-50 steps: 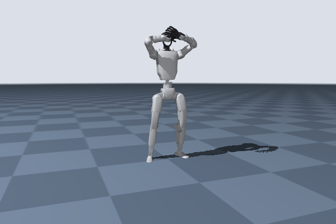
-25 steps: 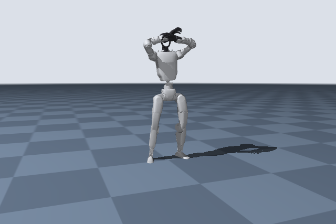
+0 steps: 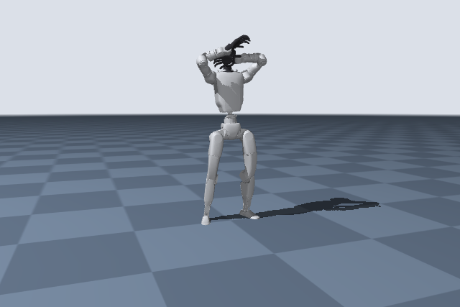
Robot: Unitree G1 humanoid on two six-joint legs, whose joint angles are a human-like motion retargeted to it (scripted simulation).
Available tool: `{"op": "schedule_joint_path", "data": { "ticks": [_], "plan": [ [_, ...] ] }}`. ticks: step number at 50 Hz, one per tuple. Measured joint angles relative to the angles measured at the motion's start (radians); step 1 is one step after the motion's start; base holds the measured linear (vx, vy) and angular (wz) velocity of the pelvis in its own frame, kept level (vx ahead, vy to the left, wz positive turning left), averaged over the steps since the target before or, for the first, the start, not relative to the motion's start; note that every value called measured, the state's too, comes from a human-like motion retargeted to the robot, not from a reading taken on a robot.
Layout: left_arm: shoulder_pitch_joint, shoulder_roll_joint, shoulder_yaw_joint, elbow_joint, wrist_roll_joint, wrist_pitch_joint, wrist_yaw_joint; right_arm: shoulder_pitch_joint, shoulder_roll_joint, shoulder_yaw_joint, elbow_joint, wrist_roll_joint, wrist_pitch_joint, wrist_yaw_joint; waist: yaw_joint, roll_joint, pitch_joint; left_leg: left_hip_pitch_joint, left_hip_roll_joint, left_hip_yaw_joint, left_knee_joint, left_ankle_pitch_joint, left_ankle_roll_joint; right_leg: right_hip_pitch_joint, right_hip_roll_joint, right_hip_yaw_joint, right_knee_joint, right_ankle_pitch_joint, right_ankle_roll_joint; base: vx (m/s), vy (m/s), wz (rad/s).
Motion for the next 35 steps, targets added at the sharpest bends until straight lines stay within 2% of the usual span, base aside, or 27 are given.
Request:
{"op": "schedule_joint_path", "data": {
  "ticks": [3,5,8,10,13,15,19,22,25,27,30,35],
  "plan": [
    [-0.034,-0.002,0.011,-0.036,-0.008,0.049,0.094,0.037,-0.011,0.021,0.0,0.019,0.032,0.175,-0.026,-0.037,0.008,0.004,-0.001,-0.001,-0.001,0.001,-0.003,0.003,0.0,0.0,0.002,-0.001,-0.004,0.0,0.0,0.0],
    [-0.039,0.01,0.058,0.04,-0.041,0.082,0.129,0.052,-0.022,0.051,-0.08,0.028,0.033,0.279,-0.034,-0.045,0.01,0.006,-0.002,-0.002,-0.001,0.001,-0.001,0.006,-0.002,-0.001,0.001,-0.002,-0.002,0.0,0.0,0.0],
    [-0.057,0.034,0.093,0.25,-0.11,0.124,0.12,0.044,-0.031,0.065,-0.262,0.032,0.017,0.338,-0.04,-0.039,0.01,0.006,-0.005,-0.002,0.0,0.001,0.006,0.008,-0.004,-0.002,-0.001,-0.003,0.003,0.0,0.0,0.0],
    [-0.075,0.045,0.066,0.391,-0.152,0.138,0.088,0.04,-0.029,0.035,-0.356,0.055,0.002,0.307,-0.044,-0.031,0.009,0.004,-0.006,-0.001,0.002,0.001,0.012,0.008,-0.006,-0.002,-0.003,-0.002,0.007,0.0,0.0,0.0],
    [-0.06,0.045,0.002,0.505,-0.229,0.102,-0.022,0.056,-0.013,-0.042,-0.376,0.149,-0.032,0.198,-0.043,-0.014,0.003,0.002,-0.006,0.001,0.004,0.0,0.017,0.005,-0.006,0.0,-0.004,0.0,0.01,0.0,0.0,0.0],
    [-0.004,0.047,0.0,0.479,-0.301,0.059,-0.107,0.055,-0.001,-0.058,-0.319,0.229,-0.064,0.113,-0.029,0.008,0.002,0.004,-0.005,0.005,0.005,-0.002,0.018,0.005,-0.005,0.005,-0.005,0.001,0.008,0.0,0.0,0.0],
    [0.073,0.056,0.0,0.212,-0.338,0.0,-0.159,0.056,0.006,-0.036,-0.129,0.28,-0.075,-0.01,-0.014,0.035,-0.001,0.008,-0.001,0.014,0.003,-0.002,0.012,0.001,-0.001,0.015,-0.004,0.004,0.002,0.0,0.0,0.0],
    [0.061,0.048,0.0,0.01,-0.277,-0.007,-0.113,0.071,-0.018,0.006,-0.032,0.208,-0.012,0.057,-0.02,0.02,0.005,0.012,0.001,0.019,0.002,-0.002,0.007,0.001,0.001,0.022,-0.002,0.005,-0.003,0.0,0.0,0.0],
    [0.013,0.043,0.0,-0.046,-0.266,-0.004,-0.027,0.114,-0.04,0.016,-0.048,0.113,0.026,0.213,-0.042,-0.016,0.02,0.017,0.0,0.021,0.002,-0.001,0.004,0.003,0.001,0.025,0.0,0.004,-0.004,0.0,0.0,0.0],
    [-0.004,0.049,0.046,0.027,-0.28,0.004,0.023,0.124,-0.05,0.021,-0.134,0.027,0.019,0.261,-0.048,-0.024,0.029,0.019,-0.001,0.022,0.002,-0.001,0.006,0.004,0.0,0.026,0.0,0.004,-0.001,0.0,0.0,0.0],
    [-0.037,0.066,0.101,0.228,-0.291,0.033,0.061,0.119,-0.049,-0.003,-0.305,-0.061,-0.008,0.243,-0.048,-0.018,0.038,0.019,-0.003,0.025,0.003,0.001,0.013,0.003,-0.003,0.03,-0.001,0.005,0.005,0.0,0.0,0.0],
    [-0.069,0.111,0.0,0.483,-0.3,0.034,-0.06,0.085,0.023,-0.12,-0.413,0.0,-0.044,0.118,-0.051,0.004,0.032,0.008,-0.005,0.033,0.004,0.006,0.025,-0.015,-0.005,0.04,0.001,0.01,0.012,0.0,0.0,0.0]
  ]
}}
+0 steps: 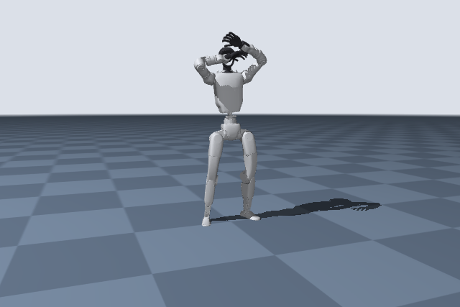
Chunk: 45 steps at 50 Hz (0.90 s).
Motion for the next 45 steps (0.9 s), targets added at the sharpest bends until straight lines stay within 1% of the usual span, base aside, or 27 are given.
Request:
{"op": "schedule_joint_path", "data": {
  "ticks": [2,5,7,10,11,13,15,18,20,21,22,24,27,30,32,35,38,40,42,43,45],
  "plan": [
    [0.045,0.019,0.0,-0.039,0.01,-0.02,-0.062,-0.067,0.022,0.024,0.074,0.035,-0.008,-0.074,0.023,0.027,0.008,0.0,0.002,0.005,0.0,0.001,0.0,-0.003,0.002,0.006,0.001,0.002,-0.004,0.0,0.0,0.0],
    [0.101,0.062,0.0,-0.239,0.078,-0.055,-0.084,-0.162,0.058,0.09,0.256,0.059,-0.008,-0.165,0.045,0.063,0.011,-0.003,0.006,0.009,-0.001,0.003,-0.008,-0.011,0.006,0.013,0.003,0.005,-0.011,0.0,0.0,0.0],
    [0.098,0.065,0.0,-0.402,0.148,-0.061,-0.064,-0.194,0.06,0.13,0.374,0.043,0.02,-0.142,0.052,0.065,0.013,-0.005,0.008,0.008,-0.002,0.005,-0.015,-0.015,0.008,0.014,0.005,0.006,-0.015,0.0,0.0,0.0],
    [0.05,0.038,0.0,-0.559,0.192,-0.044,0.002,-0.185,0.036,0.167,0.466,0.029,0.066,0.002,0.051,0.04,0.021,-0.008,0.008,0.001,-0.002,0.008,-0.023,-0.014,0.008,0.008,0.007,0.005,-0.018,0.0,0.0,0.0],
    [0.027,0.028,0.0,-0.562,0.183,-0.035,0.042,-0.169,0.023,0.173,0.455,0.031,0.069,0.047,0.047,0.027,0.027,-0.009,0.008,-0.003,-0.002,0.008,-0.024,-0.012,0.008,0.004,0.007,0.005,-0.018,-0.02,-0.01,0.18],
    [-0.019,0.015,0.002,-0.518,0.153,-0.018,0.115,-0.14,-0.003,0.185,0.39,0.024,0.065,0.111,0.039,0.005,0.039,-0.01,0.006,-0.012,-0.001,0.01,-0.025,-0.006,0.005,-0.006,0.006,0.004,-0.015,-0.02,-0.01,0.22],
    [-0.049,0.012,0.035,-0.404,0.101,-0.004,0.142,-0.128,-0.029,0.2,0.267,0.003,0.05,0.142,0.037,-0.003,0.049,-0.013,0.003,-0.022,0.002,0.011,-0.023,0.0,0.002,-0.017,0.004,0.004,-0.011,-0.02,-0.01,0.24],
    [-0.071,0.022,0.063,-0.185,0.021,0.008,0.06,-0.125,-0.046,0.181,0.062,0.034,0.026,0.153,0.036,-0.001,0.062,-0.021,0.0,-0.035,0.007,0.014,-0.017,0.005,-0.002,-0.032,0.0,0.004,-0.003,-0.03,0.0,0.22],
    [-0.076,0.033,0.044,-0.072,-0.006,0.011,-0.003,-0.121,-0.041,0.136,-0.019,0.103,0.007,0.13,0.036,0.002,0.069,-0.027,-0.002,-0.043,0.009,0.016,-0.014,0.005,-0.003,-0.039,-0.001,0.004,0.0,-0.01,0.0,0.1],
    [-0.072,0.036,0.02,-0.049,-0.014,0.007,-0.025,-0.121,-0.035,0.107,-0.02,0.139,-0.002,0.101,0.036,0.003,0.071,-0.03,-0.002,-0.046,0.01,0.017,-0.014,0.005,-0.003,-0.043,-0.002,0.005,0.0,0.0,0.0,0.0],
    [-0.06,0.04,0.003,-0.039,-0.022,0.002,-0.045,-0.123,-0.029,0.081,-0.011,0.17,-0.01,0.069,0.038,0.006,0.073,-0.033,-0.002,-0.049,0.011,0.018,-0.014,0.004,-0.004,-0.045,-0.002,0.005,0.0,0.0,0.0,0.0],
    [-0.008,0.047,0.0,-0.098,-0.017,-0.014,-0.078,-0.146,-0.017,0.056,0.069,0.204,-0.017,-0.006,0.05,0.02,0.073,-0.039,-0.002,-0.053,0.011,0.02,-0.016,0.002,-0.003,-0.049,-0.002,0.007,-0.003,0.0,0.0,0.0],
    [0.046,0.052,0.0,-0.303,0.067,-0.031,-0.09,-0.199,-0.001,0.071,0.26,0.196,0.0,-0.084,0.067,0.038,0.067,-0.046,0.001,-0.059,0.01,0.023,-0.023,-0.002,0.0,-0.053,-0.002,0.009,-0.01,0.0,0.0,0.0],
    [0.029,0.026,0.0,-0.508,0.159,-0.034,-0.056,-0.22,-0.005,0.121,0.416,0.159,0.044,-0.054,0.072,0.031,0.063,-0.052,0.002,-0.064,0.007,0.026,-0.032,-0.005,0.001,-0.058,-0.002,0.01,-0.015,0.0,0.0,0.0],
    [-0.008,0.003,0.0,-0.562,0.164,-0.024,0.012,-0.191,-0.017,0.153,0.443,0.18,0.054,0.009,0.066,0.012,0.067,-0.054,0.001,-0.069,0.007,0.029,-0.037,-0.004,0.001,-0.062,-0.003,0.01,-0.016,0.0,0.0,0.0],
    [-0.063,-0.013,0.019,-0.495,0.146,-0.007,0.147,-0.119,-0.041,0.184,0.359,0.252,0.029,0.091,0.056,-0.014,0.077,-0.055,0.0,-0.076,0.006,0.033,-0.041,-0.001,0.001,-0.07,-0.005,0.01,-0.012,0.0,0.0,0.0],
    [-0.069,-0.006,0.072,-0.285,0.094,0.014,0.219,-0.088,-0.063,0.2,0.166,0.228,-0.004,0.112,0.059,-0.019,0.085,-0.056,-0.003,-0.079,0.004,0.036,-0.038,0.001,-0.001,-0.074,-0.007,0.011,-0.002,0.0,0.0,0.0],
    [-0.058,0.002,0.082,-0.133,0.041,0.026,0.2,-0.088,-0.065,0.185,0.036,0.196,-0.013,0.111,0.063,-0.017,0.089,-0.057,-0.004,-0.079,0.003,0.038,-0.033,0.001,-0.003,-0.075,-0.008,0.011,0.005,0.0,0.0,0.0],
    [-0.041,0.007,0.054,-0.03,0.002,0.024,0.129,-0.101,-0.055,0.149,-0.04,0.186,-0.016,0.093,0.068,-0.014,0.089,-0.057,-0.005,-0.078,0.003,0.039,-0.03,-0.001,-0.004,-0.075,-0.008,0.011,0.009,0.0,0.0,0.0],
    [-0.03,0.009,0.03,-0.006,-0.011,0.015,0.09,-0.11,-0.047,0.128,-0.053,0.186,-0.02,0.073,0.07,-0.013,0.089,-0.058,-0.005,-0.077,0.002,0.039,-0.029,-0.002,-0.004,-0.074,-0.008,0.012,0.011,0.0,0.0,0.0],
    [0.009,0.013,0.0,-0.028,-0.014,-0.013,0.027,-0.138,-0.035,0.098,-0.027,0.186,-0.031,0.01,0.081,-0.004,0.085,-0.059,-0.005,-0.076,0.0,0.04,-0.029,-0.005,-0.003,-0.073,-0.007,0.013,0.012,0.0,0.0,0.0]
  ]
}}
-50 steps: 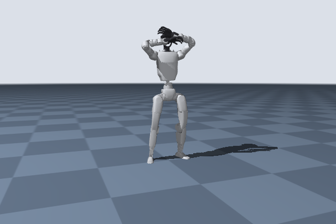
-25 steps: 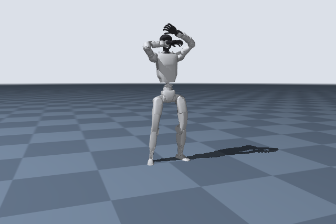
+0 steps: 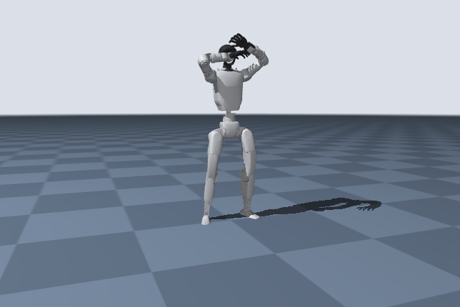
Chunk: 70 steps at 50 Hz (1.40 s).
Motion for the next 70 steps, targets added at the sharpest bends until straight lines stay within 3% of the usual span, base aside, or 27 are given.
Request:
{"op": "schedule_joint_path", "data": {
  "ticks": [5,10,16,20,23,28,30,33,39,45,48,53,58,63,67,70],
  "plan": [
    [0.051,-0.013,0.0,-0.348,0.227,-0.041,-0.029,-0.093,0.0,-0.003,0.282,-0.068,-0.01,-0.163,0.027,0.02,-0.019,-0.003,0.005,-0.002,-0.005,0.0,-0.014,-0.004,0.006,-0.002,0.0,0.003,0.0,0.0,0.0,0.0],
    [-0.009,-0.075,0.006,-0.53,0.226,-0.026,0.051,-0.052,-0.063,0.022,0.444,-0.125,0.047,-0.073,0.003,-0.03,-0.03,0.001,0.006,-0.011,-0.011,-0.001,-0.025,0.006,0.008,-0.015,-0.004,0.002,0.003,0.0,0.0,0.0],
    [-0.083,-0.073,0.059,-0.237,0.197,0.04,0.169,0.01,-0.111,0.135,0.157,-0.269,0.048,0.122,-0.007,-0.039,-0.028,0.021,0.003,-0.008,-0.024,0.0,-0.021,0.022,0.007,-0.019,-0.009,0.003,0.025,0.0,0.0,0.0],
    [-0.045,-0.057,0.012,-0.017,0.077,0.086,0.245,0.044,-0.077,0.08,-0.063,-0.224,0.038,0.038,-0.002,-0.012,-0.009,0.037,0.001,0.004,-0.036,0.004,-0.01,0.025,0.006,-0.011,-0.009,0.009,0.038,0.0,0.0,0.0],
    [0.049,-0.046,0.0,0.004,0.019,0.078,0.141,0.067,-0.045,-0.002,-0.065,-0.151,0.034,-0.039,-0.001,0.01,-0.003,0.04,0.0,0.012,-0.041,0.007,-0.007,0.019,0.006,-0.002,-0.008,0.015,0.039,0.0,0.0,0.0],
    [0.132,-0.015,0.0,-0.289,0.206,-0.039,-0.042,0.011,-0.036,-0.029,0.171,-0.219,0.042,-0.133,-0.014,0.035,-0.007,0.023,0.0,0.019,-0.043,0.011,-0.016,-0.006,0.005,0.009,-0.003,0.025,0.026,-0.05,0.04,-0.05],
    [0.104,-0.029,0.0,-0.435,0.328,-0.051,-0.027,-0.011,-0.056,-0.021,0.269,-0.291,0.071,-0.146,-0.019,0.03,0.008,0.014,-0.002,0.019,-0.04,0.012,-0.019,-0.015,0.003,0.012,-0.001,0.028,0.018,-0.08,0.05,-0.01],
    [0.05,-0.059,0.0,-0.551,0.346,-0.036,0.04,0.005,-0.08,-0.019,0.34,-0.379,0.111,-0.09,-0.036,0.003,0.025,0.001,-0.008,0.019,-0.035,0.013,-0.021,-0.029,-0.004,0.015,0.004,0.031,0.008,-0.08,0.04,-0.01],
    [-0.067,-0.072,0.046,-0.307,0.247,0.033,0.113,0.032,-0.089,0.05,0.162,-0.454,0.108,0.125,-0.059,-0.018,0.046,-0.015,-0.021,0.021,-0.02,0.012,-0.013,-0.043,-0.02,0.021,0.012,0.031,0.002,-0.04,0.02,-0.01],
    [-0.077,-0.077,0.0,0.052,0.139,0.082,0.074,0.077,-0.042,-0.043,-0.016,-0.281,0.074,0.025,-0.065,0.006,0.051,-0.008,-0.028,0.027,-0.005,0.002,0.005,-0.035,-0.031,0.025,0.016,0.024,0.005,0.0,0.0,0.0],
    [-0.018,-0.052,0.0,0.033,0.279,0.034,-0.001,0.075,-0.03,-0.085,0.063,-0.221,0.048,-0.052,-0.049,0.035,0.034,0.001,-0.026,0.033,0.0,-0.006,0.008,-0.03,-0.03,0.032,0.02,0.018,0.001,0.0,0.0,0.0],
    [0.03,-0.013,0.0,-0.294,0.464,-0.034,0.01,-0.003,-0.035,-0.032,0.307,-0.36,0.078,-0.187,-0.034,0.044,0.005,0.018,-0.017,0.046,0.004,-0.018,0.003,-0.025,-0.023,0.045,0.03,0.007,-0.01,0.06,-0.01,-0.13],
    [-0.007,-0.042,0.0,-0.496,0.382,-0.013,0.148,0.019,-0.053,0.073,0.349,-0.407,0.075,-0.048,-0.054,-0.012,-0.005,0.032,-0.011,0.051,0.008,-0.027,0.0,-0.016,-0.019,0.049,0.038,-0.005,-0.019,0.06,-0.03,-0.06],
    [-0.015,-0.081,0.084,-0.229,0.2,0.052,0.241,0.066,-0.072,0.084,0.099,-0.46,0.065,0.042,-0.058,-0.04,-0.008,0.041,-0.01,0.045,0.016,-0.036,0.013,0.002,-0.019,0.038,0.036,-0.015,-0.013,0.0,0.0,0.0],
    [-0.027,-0.11,0.044,0.041,0.182,0.099,0.152,0.121,-0.041,-0.044,-0.026,-0.333,0.044,-0.023,-0.058,-0.04,-0.02,0.042,-0.008,0.039,0.023,-0.041,0.026,0.014,-0.018,0.028,0.029,-0.02,-0.007,0.0,0.0,0.0],
    [-0.003,-0.109,0.0,0.06,0.31,0.063,0.038,0.092,-0.02,-0.083,0.051,-0.281,0.024,-0.104,-0.044,-0.021,-0.045,0.039,-0.005,0.036,0.023,-0.043,0.027,0.016,-0.015,0.023,0.024,-0.02,-0.008,0.02,-0.01,0.01]
  ]
}}
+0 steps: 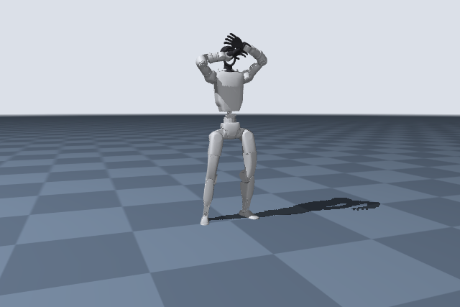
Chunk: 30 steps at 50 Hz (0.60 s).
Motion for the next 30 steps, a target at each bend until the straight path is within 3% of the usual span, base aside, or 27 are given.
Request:
{"op": "schedule_joint_path", "data": {
  "ticks": [2,5,8,10,14,17,20,25,30],
  "plan": [
    [0.04,0.016,0.0,-0.119,0.054,-0.06,-0.051,-0.071,0.012,0.051,0.134,-0.046,0.012,-0.073,0.012,0.019,-0.023,-0.004,0.004,0.0,0.0,-0.001,-0.005,-0.002,0.005,-0.001,-0.002,0.001,-0.002,0.05,-0.02,0.02],
    [0.047,0.027,0.0,-0.36,0.13,-0.082,-0.031,-0.165,0.016,0.162,0.339,-0.105,0.061,-0.116,0.025,0.028,-0.034,-0.004,0.01,0.0,-0.002,-0.002,-0.015,-0.002,0.011,-0.002,-0.005,0.001,-0.009,0.02,-0.01,0.0],
    [0.031,0.014,0.0,-0.516,0.079,-0.075,0.04,-0.142,0.005,0.209,0.404,-0.057,0.059,0.0,0.014,0.003,-0.04,0.0,0.013,-0.002,-0.005,-0.002,-0.022,0.003,0.014,-0.005,-0.006,-0.002,-0.013,0.0,0.0,0.0],
    [0.006,0.007,0.0,-0.518,0.041,-0.059,0.099,-0.099,-0.011,0.216,0.344,-0.039,0.036,0.095,0.0,-0.023,-0.042,0.003,0.013,-0.003,-0.007,-0.002,-0.024,0.008,0.015,-0.008,-0.008,-0.005,-0.013,0.0,0.0,0.0],
    [-0.018,0.015,0.076,-0.31,0.001,-0.003,0.128,-0.044,-0.014,0.21,0.064,-0.077,0.002,0.204,-0.006,-0.04,-0.049,0.009,0.01,-0.006,-0.01,-0.002,-0.018,0.016,0.013,-0.014,-0.011,-0.011,-0.004,0.0,0.0,0.0],
    [-0.012,0.008,0.099,-0.115,-0.073,0.038,0.104,0.0,0.006,0.141,-0.097,-0.027,0.009,0.188,0.001,-0.037,-0.049,0.015,0.01,-0.005,-0.009,-0.003,-0.01,0.023,0.013,-0.017,-0.013,-0.015,0.002,0.0,0.0,0.0],
    [-0.001,-0.001,0.038,-0.007,-0.106,0.039,0.031,0.03,0.031,0.037,-0.099,0.051,0.007,0.122,0.007,-0.035,-0.053,0.017,0.01,-0.006,-0.01,-0.003,-0.007,0.025,0.013,-0.019,-0.014,-0.016,0.004,0.0,0.0,0.0],
    [0.071,0.01,0.0,-0.202,0.012,-0.07,-0.126,-0.045,0.042,0.003,0.167,0.081,0.0,-0.003,0.045,0.0,-0.073,0.016,0.017,-0.009,-0.009,-0.004,-0.014,0.028,0.019,-0.022,-0.016,-0.016,-0.004,0.0,0.0,0.0],
    [0.058,-0.011,0.0,-0.523,0.095,-0.09,-0.039,-0.108,0.028,0.095,0.385,0.032,0.035,0.019,0.035,-0.018,-0.088,0.009,0.02,-0.018,-0.008,-0.004,-0.027,0.031,0.023,-0.033,-0.019,-0.017,-0.013,0.0,0.0,0.0]
  ]
}}
